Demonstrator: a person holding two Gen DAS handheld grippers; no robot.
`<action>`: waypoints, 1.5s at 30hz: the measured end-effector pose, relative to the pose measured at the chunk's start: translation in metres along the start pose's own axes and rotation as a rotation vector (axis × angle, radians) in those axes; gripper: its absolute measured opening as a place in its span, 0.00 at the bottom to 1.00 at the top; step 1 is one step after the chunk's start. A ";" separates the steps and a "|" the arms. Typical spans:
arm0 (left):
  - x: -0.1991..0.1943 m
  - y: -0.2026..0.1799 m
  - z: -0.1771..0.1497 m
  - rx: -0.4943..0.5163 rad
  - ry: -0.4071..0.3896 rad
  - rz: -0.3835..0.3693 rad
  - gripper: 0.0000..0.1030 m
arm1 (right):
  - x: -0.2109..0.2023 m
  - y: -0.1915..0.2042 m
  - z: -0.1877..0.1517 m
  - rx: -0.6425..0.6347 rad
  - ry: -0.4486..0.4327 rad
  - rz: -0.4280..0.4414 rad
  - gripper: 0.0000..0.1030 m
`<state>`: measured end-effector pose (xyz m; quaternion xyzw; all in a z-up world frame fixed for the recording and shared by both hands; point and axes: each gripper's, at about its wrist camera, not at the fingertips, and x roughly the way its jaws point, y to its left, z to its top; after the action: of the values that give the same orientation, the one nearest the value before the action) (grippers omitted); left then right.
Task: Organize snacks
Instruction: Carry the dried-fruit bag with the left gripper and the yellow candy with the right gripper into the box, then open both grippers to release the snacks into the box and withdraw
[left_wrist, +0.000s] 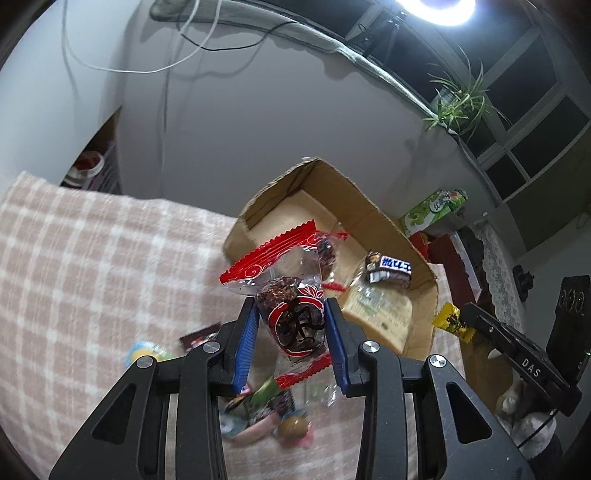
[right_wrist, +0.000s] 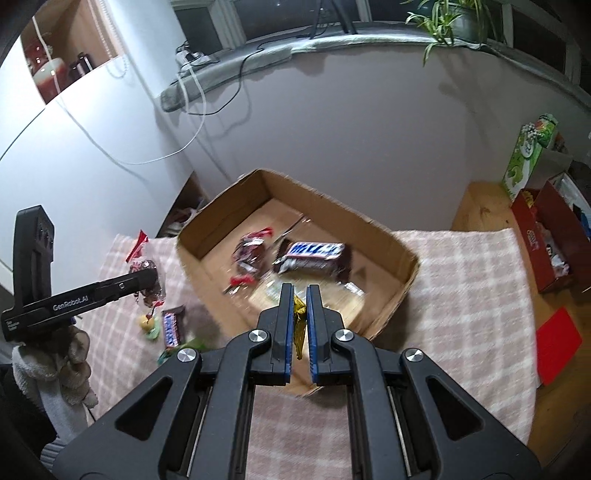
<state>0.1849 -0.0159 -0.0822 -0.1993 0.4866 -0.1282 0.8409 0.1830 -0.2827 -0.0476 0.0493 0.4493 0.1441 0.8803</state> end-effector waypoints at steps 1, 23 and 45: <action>0.001 -0.002 0.001 0.006 0.000 0.002 0.33 | 0.002 -0.003 0.002 0.001 0.000 -0.005 0.06; 0.044 -0.024 0.030 0.059 0.065 0.014 0.33 | 0.042 -0.030 0.017 0.025 0.055 -0.072 0.06; 0.038 -0.027 0.035 0.070 0.065 0.021 0.46 | 0.026 -0.018 0.014 -0.010 0.034 -0.099 0.62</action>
<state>0.2330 -0.0484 -0.0830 -0.1602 0.5108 -0.1426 0.8325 0.2127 -0.2912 -0.0636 0.0201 0.4653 0.1034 0.8789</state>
